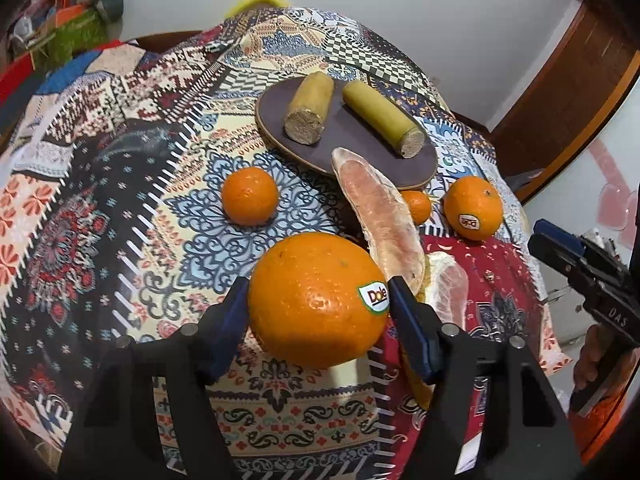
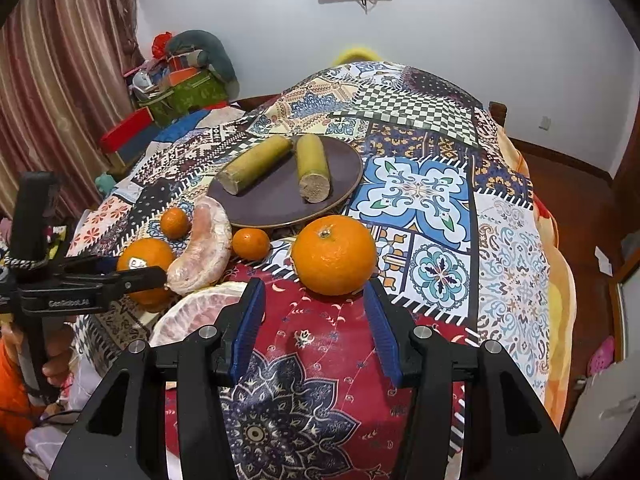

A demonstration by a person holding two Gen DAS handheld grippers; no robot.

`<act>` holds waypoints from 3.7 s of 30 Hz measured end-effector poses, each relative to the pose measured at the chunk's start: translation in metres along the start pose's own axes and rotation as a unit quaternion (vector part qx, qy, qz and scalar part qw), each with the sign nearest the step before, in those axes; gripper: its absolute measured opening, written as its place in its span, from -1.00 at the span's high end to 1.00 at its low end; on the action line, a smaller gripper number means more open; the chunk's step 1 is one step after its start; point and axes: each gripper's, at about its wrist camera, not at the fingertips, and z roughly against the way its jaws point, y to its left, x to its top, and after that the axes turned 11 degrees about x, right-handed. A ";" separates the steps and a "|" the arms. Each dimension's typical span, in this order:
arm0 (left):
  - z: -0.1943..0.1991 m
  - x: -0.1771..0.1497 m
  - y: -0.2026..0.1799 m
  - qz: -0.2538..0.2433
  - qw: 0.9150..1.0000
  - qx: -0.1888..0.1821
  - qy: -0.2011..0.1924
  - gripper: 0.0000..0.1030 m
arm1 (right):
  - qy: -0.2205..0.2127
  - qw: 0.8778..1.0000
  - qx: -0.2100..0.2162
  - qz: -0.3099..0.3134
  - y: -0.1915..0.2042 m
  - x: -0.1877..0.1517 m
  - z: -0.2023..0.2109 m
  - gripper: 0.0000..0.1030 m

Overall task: Organize fruits
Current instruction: 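Grasp the large Dole orange with the left tool while the right tool grasps another large orange, then carry the Dole orange in the left tool toward the plate while the right tool carries its orange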

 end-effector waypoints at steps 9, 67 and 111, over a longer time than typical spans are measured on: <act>0.005 0.008 0.036 0.026 0.999 0.044 -0.014 -0.32 | 0.005 1.000 -0.007 -0.003 -0.010 0.010 -0.018 -0.23; 0.011 0.101 -0.024 -0.041 0.994 0.029 -0.096 -0.31 | -0.035 0.999 -0.003 0.000 -0.041 0.065 -0.027 -0.22; -0.082 0.168 -0.060 -0.066 0.997 0.008 -0.032 -0.40 | -0.014 1.000 0.013 0.022 -0.048 0.082 -0.069 -0.22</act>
